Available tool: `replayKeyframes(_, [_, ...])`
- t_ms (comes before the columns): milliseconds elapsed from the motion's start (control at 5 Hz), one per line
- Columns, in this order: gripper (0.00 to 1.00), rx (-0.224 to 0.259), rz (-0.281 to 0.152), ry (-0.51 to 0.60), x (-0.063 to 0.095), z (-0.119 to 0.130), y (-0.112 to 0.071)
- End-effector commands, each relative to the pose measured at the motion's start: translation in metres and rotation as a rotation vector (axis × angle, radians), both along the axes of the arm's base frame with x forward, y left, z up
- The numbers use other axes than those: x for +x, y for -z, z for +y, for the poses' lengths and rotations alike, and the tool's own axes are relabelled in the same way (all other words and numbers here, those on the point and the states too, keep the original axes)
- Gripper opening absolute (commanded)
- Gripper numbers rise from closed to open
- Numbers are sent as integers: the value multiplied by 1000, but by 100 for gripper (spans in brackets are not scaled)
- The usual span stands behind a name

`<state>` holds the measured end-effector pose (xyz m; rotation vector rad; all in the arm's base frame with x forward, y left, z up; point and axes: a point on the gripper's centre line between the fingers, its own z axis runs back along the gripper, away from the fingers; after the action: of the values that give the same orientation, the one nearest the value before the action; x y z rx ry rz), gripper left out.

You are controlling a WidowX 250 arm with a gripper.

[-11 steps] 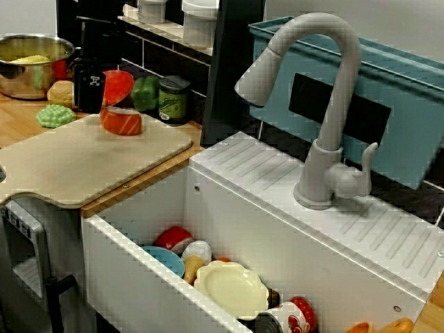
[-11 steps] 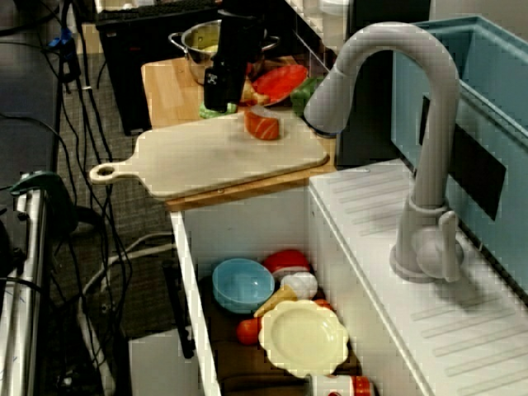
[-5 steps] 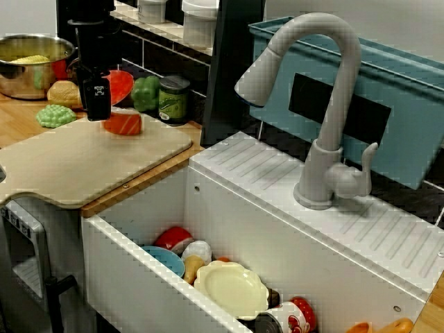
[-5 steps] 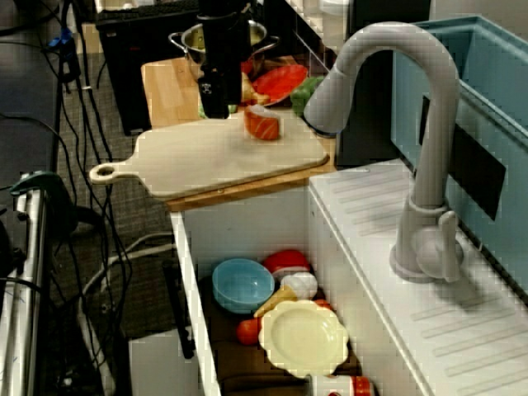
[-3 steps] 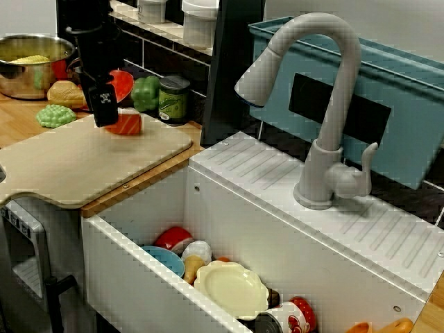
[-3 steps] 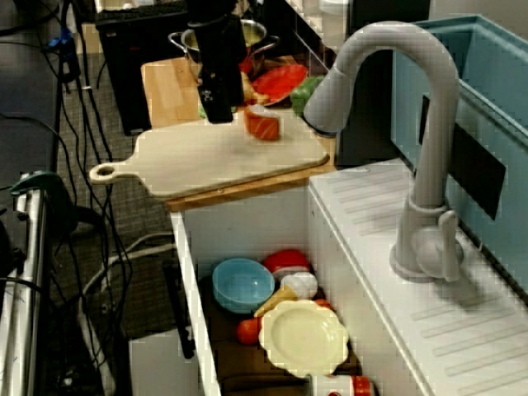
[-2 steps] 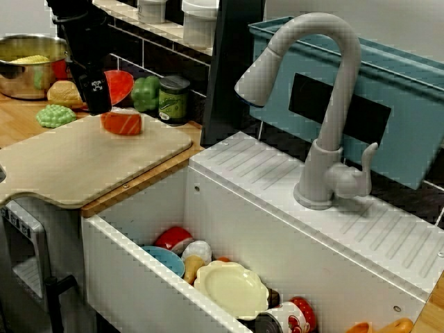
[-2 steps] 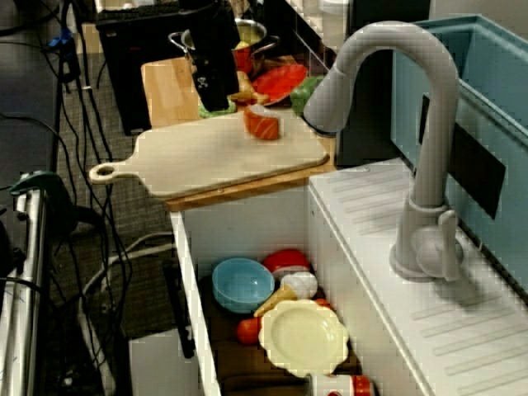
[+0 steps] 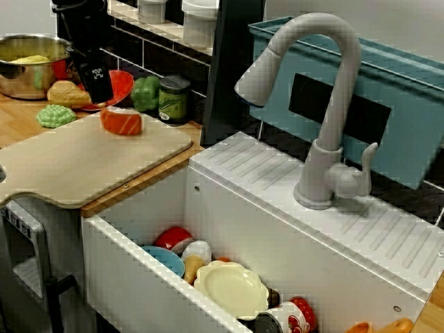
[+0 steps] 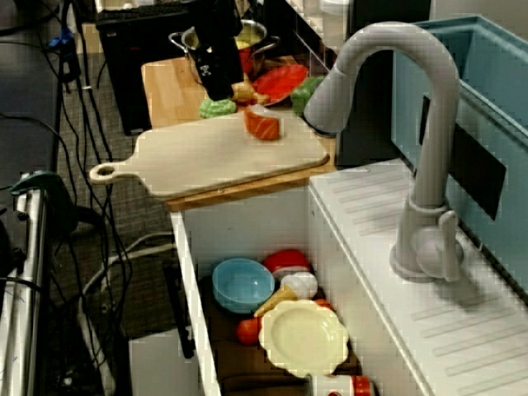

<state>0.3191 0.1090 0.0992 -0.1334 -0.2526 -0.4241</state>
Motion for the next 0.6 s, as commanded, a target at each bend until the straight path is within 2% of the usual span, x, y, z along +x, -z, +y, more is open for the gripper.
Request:
replayKeyframes(0, [100,18,-144,12,4,4,-16])
replayKeyframes(200, [100,-25,-146,15,10,7,-13])
replayKeyframes(400, [100,-30,-151,-3,17,10,-15])
